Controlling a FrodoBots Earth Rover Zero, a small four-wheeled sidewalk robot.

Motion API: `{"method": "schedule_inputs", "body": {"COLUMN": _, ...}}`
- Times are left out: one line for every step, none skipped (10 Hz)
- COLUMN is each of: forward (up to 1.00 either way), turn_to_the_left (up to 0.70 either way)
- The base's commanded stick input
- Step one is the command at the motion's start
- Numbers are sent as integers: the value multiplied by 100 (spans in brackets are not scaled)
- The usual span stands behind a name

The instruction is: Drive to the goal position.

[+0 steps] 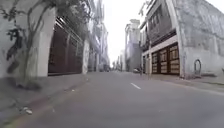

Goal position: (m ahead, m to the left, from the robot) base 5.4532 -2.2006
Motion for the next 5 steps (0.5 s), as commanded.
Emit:
{"method": "schedule_inputs", "body": {"forward": 100, "turn_to_the_left": 6}}
{"method": "schedule_inputs", "body": {"forward": 100, "turn_to_the_left": 6}}
{"method": "schedule_inputs", "body": {"forward": 100, "turn_to_the_left": 6}}
{"method": "schedule_inputs", "body": {"forward": 100, "turn_to_the_left": 6}}
{"method": "schedule_inputs", "body": {"forward": 100, "turn_to_the_left": 6}}
